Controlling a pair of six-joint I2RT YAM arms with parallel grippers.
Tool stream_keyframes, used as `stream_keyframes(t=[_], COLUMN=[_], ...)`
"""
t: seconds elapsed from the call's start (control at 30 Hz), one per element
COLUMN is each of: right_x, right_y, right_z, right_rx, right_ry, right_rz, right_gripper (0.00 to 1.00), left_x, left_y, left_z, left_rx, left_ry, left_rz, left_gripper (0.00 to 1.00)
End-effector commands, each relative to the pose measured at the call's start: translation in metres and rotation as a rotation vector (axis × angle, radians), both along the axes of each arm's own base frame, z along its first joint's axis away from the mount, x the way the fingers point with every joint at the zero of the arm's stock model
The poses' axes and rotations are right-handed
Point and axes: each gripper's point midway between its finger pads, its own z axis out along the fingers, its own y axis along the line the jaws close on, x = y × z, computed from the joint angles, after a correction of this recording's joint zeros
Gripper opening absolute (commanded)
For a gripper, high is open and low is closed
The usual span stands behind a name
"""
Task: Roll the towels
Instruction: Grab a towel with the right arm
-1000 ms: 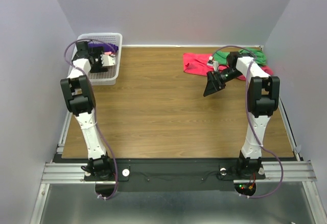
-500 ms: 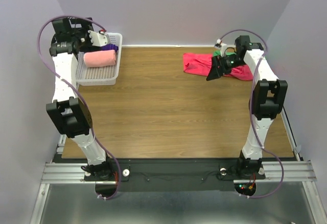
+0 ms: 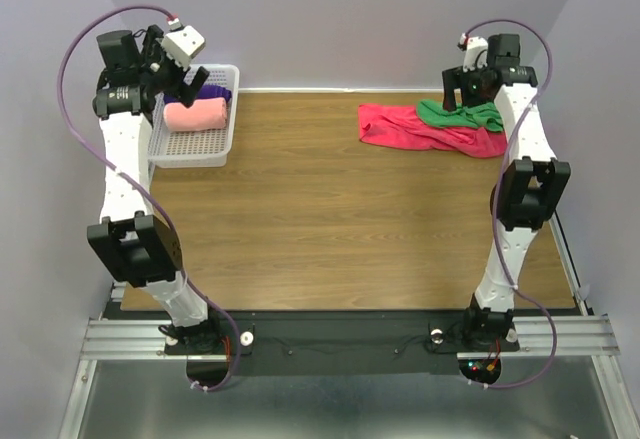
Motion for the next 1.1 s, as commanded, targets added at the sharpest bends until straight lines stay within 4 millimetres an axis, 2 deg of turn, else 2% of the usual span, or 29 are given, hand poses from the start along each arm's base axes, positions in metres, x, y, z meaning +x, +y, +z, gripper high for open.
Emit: stream_keyframes(t=[0.0, 0.1, 0.13, 0.17, 0.2, 0.23, 0.3, 0.33, 0.37, 0.43, 0.57, 0.67, 0.7, 0.8, 0.87, 0.93, 1.0, 1.07], right_x=[0.043, 0.059, 0.063, 0.069, 0.074, 0.077, 0.086, 0.090, 0.094, 0.101, 0.111, 0.119, 0.121, 0.128, 0.131, 0.134, 0.135, 0.135], right_y=[-0.048, -0.059, -0.062, -0.065, -0.068, -0.069, -0.074, -0.076, -0.078, -0.083, -0.087, -0.093, -0.095, -0.100, -0.107, -0.111, -0.116, -0.118], right_z=[-0.009, -0.022, -0.028, -0.027, -0.039, -0.034, -0.054, -0.053, -0.070, -0.080, -0.082, -0.076, -0.082, -0.081, -0.088, -0.090, -0.097, -0.105], right_rx=[-0.172, -0.181, -0.185, -0.182, -0.182, -0.181, -0.192, -0.199, -0.208, -0.214, -0.222, -0.242, -0.250, -0.275, -0.295, -0.307, -0.316, -0.320], right_ry=[-0.074, -0.091, -0.092, -0.117, -0.110, -0.128, -0.120, -0.130, -0.112, -0.117, -0.155, -0.200, -0.198, -0.226, -0.231, -0.239, -0.233, -0.224], right_rz=[-0.203, -0.264, -0.284, -0.307, -0.332, -0.344, -0.367, -0.375, -0.381, -0.392, -0.407, -0.421, -0.421, -0.425, -0.442, -0.442, -0.444, -0.444], right_gripper=[0.87, 0.86, 0.85, 0.85, 0.85, 0.85, 0.83, 0.83, 0.82, 0.81, 0.76, 0.72, 0.72, 0.68, 0.66, 0.67, 0.73, 0.75], left_x=[-0.036, -0.052, -0.056, -0.063, -0.067, -0.069, -0.079, -0.082, -0.086, -0.091, -0.096, -0.097, -0.096, -0.095, -0.093, -0.092, -0.091, -0.090], left_y=[-0.040, -0.057, -0.061, -0.064, -0.068, -0.069, -0.074, -0.077, -0.078, -0.079, -0.078, -0.078, -0.077, -0.078, -0.078, -0.078, -0.079, -0.078], left_z=[0.037, 0.027, 0.018, 0.024, 0.023, 0.023, 0.021, 0.014, 0.016, 0.011, -0.001, -0.009, -0.011, -0.017, -0.017, -0.016, -0.014, -0.015], left_rx=[-0.239, -0.281, -0.293, -0.298, -0.315, -0.317, -0.328, -0.335, -0.332, -0.331, -0.329, -0.333, -0.339, -0.348, -0.353, -0.359, -0.362, -0.370], left_ry=[0.035, 0.075, 0.098, 0.083, 0.092, 0.091, 0.090, 0.103, 0.094, 0.099, 0.113, 0.129, 0.135, 0.152, 0.157, 0.159, 0.158, 0.165], left_rz=[0.008, -0.041, -0.050, -0.057, -0.066, -0.068, -0.087, -0.087, -0.090, -0.088, -0.079, -0.074, -0.069, -0.066, -0.062, -0.060, -0.063, -0.061], left_gripper=[0.99, 0.99, 0.99, 0.99, 0.99, 0.99, 0.99, 0.99, 0.99, 0.99, 0.99, 0.99, 0.99, 0.99, 0.99, 0.99, 0.99, 0.99])
